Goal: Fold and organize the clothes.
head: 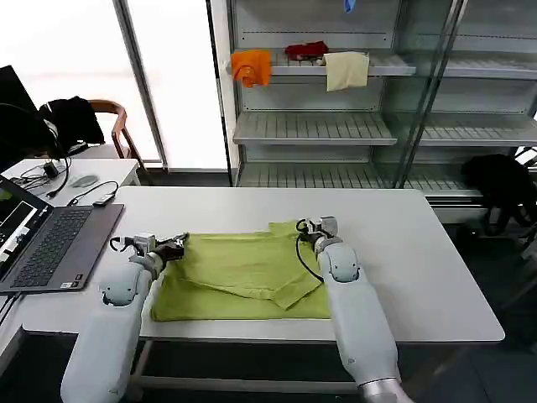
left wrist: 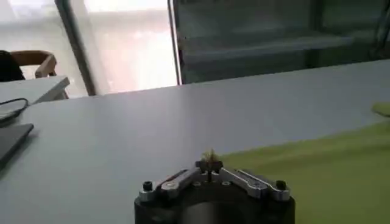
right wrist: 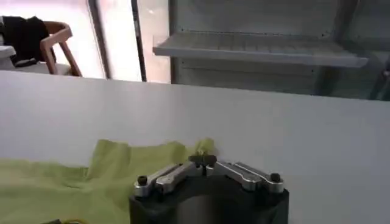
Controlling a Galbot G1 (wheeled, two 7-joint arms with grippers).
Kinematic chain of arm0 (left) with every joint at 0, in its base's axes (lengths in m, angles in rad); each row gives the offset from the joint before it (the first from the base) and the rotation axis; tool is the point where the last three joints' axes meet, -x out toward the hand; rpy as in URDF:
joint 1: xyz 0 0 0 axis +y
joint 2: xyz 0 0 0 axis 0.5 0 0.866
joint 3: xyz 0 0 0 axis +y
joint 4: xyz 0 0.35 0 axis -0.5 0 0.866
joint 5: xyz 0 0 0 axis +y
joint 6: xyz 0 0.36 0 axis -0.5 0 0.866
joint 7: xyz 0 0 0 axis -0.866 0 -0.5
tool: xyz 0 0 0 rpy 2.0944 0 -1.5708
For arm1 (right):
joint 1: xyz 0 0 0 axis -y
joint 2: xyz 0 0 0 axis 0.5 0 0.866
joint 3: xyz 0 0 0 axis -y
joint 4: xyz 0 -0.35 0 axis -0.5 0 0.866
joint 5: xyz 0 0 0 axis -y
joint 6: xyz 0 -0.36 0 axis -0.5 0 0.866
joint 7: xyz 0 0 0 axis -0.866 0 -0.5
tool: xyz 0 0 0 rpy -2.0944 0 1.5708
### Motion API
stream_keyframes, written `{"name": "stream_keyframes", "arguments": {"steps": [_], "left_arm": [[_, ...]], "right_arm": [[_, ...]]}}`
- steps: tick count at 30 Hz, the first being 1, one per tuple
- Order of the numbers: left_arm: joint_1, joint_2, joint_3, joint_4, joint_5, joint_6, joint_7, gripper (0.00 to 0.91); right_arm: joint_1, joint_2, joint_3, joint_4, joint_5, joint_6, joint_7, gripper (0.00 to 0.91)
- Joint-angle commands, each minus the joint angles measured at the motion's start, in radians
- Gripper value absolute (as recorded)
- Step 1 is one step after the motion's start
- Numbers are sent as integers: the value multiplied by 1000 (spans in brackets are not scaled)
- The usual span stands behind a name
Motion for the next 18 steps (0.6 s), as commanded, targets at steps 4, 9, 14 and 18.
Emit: {"name": "stream_keyframes", "arguments": {"steps": [4,9,14,18], "left_arm": [[93,46,-28,-205,-138,-1,-15,0],[186,53,-48,-288,-185,-3,4,0],[265,56,-75,-326,-217,-5,32,0],[324,69,-92,-349,-244,-26,50,0]], "right_arm": [[-115,13,-59,264,104,0,29,0],[-244,-33,-70,409,119,0,22,0],[-386,-55,-59,522,120,0,13,0],[-476,-60,-47,577,115,1,8,0]]}}
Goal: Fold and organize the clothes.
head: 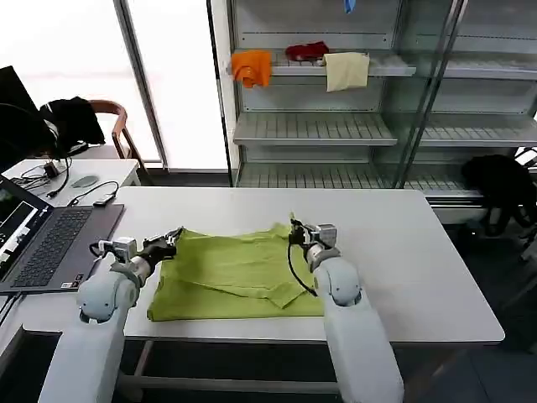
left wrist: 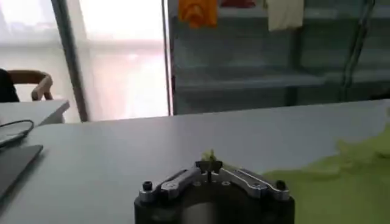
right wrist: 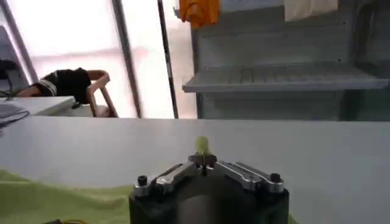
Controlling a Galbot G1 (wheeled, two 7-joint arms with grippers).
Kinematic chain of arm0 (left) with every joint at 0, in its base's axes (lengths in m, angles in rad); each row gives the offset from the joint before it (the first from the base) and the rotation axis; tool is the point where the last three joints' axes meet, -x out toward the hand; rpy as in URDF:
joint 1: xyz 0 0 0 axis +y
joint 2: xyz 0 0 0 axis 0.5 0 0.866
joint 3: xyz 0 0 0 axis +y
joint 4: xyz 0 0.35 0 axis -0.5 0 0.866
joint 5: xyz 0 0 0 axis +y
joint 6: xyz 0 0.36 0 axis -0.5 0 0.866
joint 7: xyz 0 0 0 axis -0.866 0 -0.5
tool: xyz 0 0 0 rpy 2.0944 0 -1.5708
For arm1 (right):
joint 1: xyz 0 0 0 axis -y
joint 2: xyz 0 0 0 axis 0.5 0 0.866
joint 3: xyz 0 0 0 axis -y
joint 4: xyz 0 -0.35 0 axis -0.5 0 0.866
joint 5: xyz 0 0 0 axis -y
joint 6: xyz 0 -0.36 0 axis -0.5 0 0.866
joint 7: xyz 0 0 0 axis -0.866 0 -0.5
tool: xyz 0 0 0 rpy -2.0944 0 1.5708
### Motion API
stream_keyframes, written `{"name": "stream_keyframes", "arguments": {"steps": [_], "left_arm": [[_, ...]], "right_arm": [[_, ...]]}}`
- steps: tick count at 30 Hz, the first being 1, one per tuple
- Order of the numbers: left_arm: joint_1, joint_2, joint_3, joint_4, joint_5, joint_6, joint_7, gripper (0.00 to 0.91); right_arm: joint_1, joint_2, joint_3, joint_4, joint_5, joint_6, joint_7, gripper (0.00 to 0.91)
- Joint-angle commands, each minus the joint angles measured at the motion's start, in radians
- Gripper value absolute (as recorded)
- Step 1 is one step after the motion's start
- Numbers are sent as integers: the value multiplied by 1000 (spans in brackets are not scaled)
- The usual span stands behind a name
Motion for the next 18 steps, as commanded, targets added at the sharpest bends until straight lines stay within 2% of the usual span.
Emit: {"name": "stream_keyframes", "arguments": {"steps": [1,9,18], "left_arm": [[179,24,-39,-123,-93,-22,35,0],[244,41,-82,-170,-139,-33,51,0],[277,58,-111,-170,-157,-47,64,0]], "right_arm": [[-243,-61,1,227,19,2,-3,0],[-318,-80,17,297,19,3,5,0],[-325,-80,41,302,26,3,26,0]]}}
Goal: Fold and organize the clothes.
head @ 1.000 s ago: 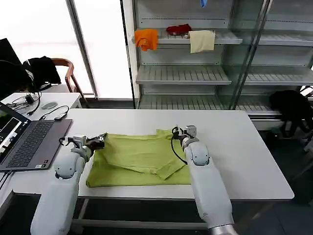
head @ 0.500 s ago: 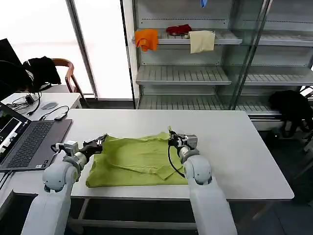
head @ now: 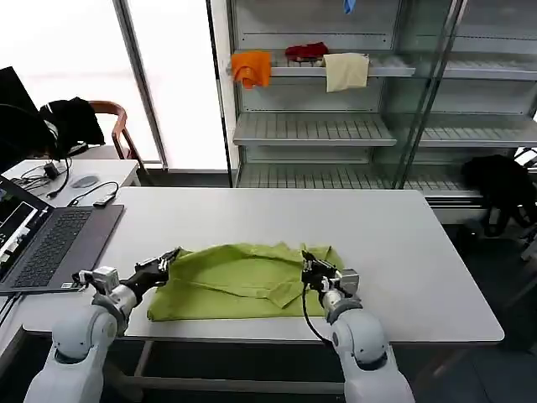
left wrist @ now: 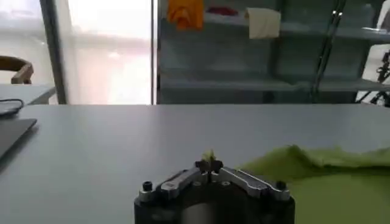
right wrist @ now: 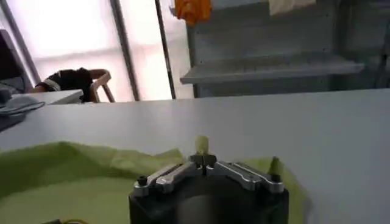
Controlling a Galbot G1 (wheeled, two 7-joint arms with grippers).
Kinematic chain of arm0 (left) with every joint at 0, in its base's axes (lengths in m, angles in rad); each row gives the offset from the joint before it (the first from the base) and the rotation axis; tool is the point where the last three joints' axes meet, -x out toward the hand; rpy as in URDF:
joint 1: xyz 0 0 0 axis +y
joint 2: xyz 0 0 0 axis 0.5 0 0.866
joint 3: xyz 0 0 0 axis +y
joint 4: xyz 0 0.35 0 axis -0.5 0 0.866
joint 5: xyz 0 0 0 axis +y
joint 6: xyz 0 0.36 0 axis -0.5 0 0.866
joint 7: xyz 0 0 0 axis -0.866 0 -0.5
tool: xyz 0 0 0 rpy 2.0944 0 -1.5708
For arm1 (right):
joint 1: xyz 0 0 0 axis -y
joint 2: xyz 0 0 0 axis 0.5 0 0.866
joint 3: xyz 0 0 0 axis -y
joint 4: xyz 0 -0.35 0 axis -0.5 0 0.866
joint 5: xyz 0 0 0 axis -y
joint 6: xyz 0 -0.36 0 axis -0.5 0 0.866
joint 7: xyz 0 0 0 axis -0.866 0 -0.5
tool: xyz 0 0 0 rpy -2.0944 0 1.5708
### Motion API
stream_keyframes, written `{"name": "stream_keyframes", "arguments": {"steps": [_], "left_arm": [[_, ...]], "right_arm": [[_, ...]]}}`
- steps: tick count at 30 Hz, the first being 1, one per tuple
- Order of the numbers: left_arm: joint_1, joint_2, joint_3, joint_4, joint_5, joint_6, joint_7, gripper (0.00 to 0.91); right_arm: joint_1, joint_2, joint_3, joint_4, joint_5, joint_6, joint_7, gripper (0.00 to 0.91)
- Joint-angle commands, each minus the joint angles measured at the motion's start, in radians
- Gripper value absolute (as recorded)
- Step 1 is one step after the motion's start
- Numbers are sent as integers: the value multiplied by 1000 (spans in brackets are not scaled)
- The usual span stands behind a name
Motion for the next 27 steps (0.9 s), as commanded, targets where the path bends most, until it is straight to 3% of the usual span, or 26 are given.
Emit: {"name": "stream_keyframes", "arguments": {"steps": [1,20,21,22,24,26,27], "left_arm": [[75,14,-30,-33,-35,-11,14,0],[92,1,-28,-36,28,-31,29,10],[93,0,-28,-37,29,-30,29,10],[93,-2,-27,-38,36,-28,27,50],[93,-8,-28,-38,40,-28,26,171],[94,-10,-27,-38,45,-32,24,171],[95,-10,-29,-39,45,-32,23,232]], "right_arm": [[-68,-19,13,64,7,1,8,0],[-115,-51,24,119,12,2,-2,0],[-117,-53,24,120,10,2,0,232],[-118,-56,22,120,2,2,5,907],[-120,-58,20,116,-29,2,5,907],[-130,-51,22,117,-60,3,-2,907],[-135,-47,24,120,-70,3,-3,907]]}}
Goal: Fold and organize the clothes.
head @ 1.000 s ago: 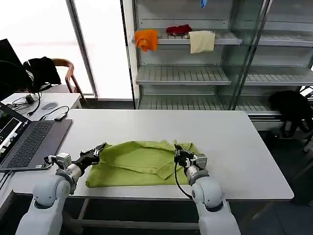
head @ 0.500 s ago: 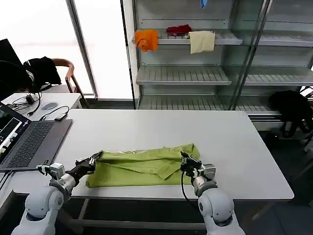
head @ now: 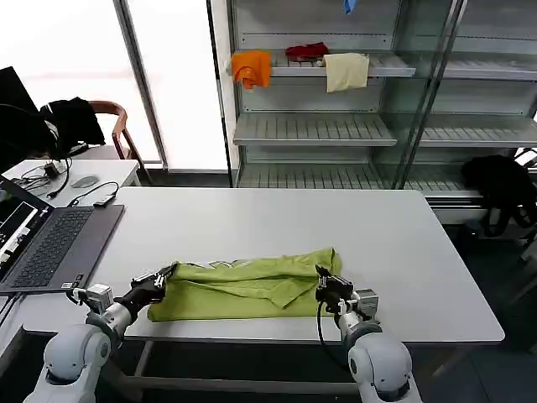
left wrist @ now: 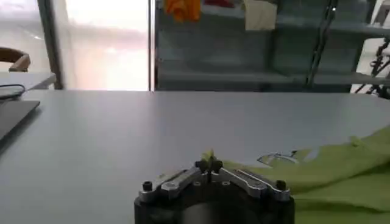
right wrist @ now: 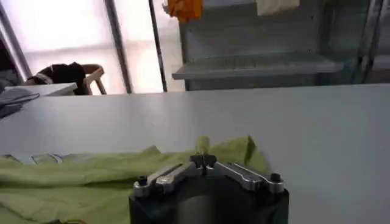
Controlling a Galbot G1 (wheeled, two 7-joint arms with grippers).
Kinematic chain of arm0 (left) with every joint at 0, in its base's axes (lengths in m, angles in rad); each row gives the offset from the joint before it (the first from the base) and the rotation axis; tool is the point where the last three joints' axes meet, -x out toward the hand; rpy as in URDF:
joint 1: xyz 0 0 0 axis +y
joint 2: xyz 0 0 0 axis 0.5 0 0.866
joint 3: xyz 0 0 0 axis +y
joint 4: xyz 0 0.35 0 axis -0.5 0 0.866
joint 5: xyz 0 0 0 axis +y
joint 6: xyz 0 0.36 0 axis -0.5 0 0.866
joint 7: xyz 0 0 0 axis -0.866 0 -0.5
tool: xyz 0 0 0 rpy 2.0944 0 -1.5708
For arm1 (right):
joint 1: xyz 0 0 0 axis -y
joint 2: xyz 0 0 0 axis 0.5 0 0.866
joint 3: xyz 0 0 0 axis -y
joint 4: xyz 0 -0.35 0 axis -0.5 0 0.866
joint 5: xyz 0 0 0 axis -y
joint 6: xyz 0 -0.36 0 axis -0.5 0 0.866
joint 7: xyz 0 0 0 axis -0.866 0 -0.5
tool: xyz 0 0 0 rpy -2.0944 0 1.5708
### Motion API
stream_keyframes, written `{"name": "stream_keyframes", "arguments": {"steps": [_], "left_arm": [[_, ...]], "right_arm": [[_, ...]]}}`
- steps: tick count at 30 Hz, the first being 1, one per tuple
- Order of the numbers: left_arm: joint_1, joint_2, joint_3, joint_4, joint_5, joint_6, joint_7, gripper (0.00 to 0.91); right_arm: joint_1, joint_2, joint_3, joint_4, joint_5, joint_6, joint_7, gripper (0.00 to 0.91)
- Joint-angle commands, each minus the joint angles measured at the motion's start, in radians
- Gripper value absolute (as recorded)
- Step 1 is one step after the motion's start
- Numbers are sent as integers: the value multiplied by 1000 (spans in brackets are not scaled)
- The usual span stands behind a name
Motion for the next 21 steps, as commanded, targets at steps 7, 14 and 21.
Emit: {"name": "stream_keyframes", "arguments": {"steps": [7,14,21], "left_arm": [[20,-23,-28,-40,24,1,-38,907],[62,-113,-57,-140,-16,13,-232,907],[130,-231,-16,-166,125,-76,-381,907]], "right_arm": [[-43,3,30,60,-159,2,0,907],[-34,-15,94,127,-144,6,1,907],[58,-48,157,137,52,2,10,907]]}}
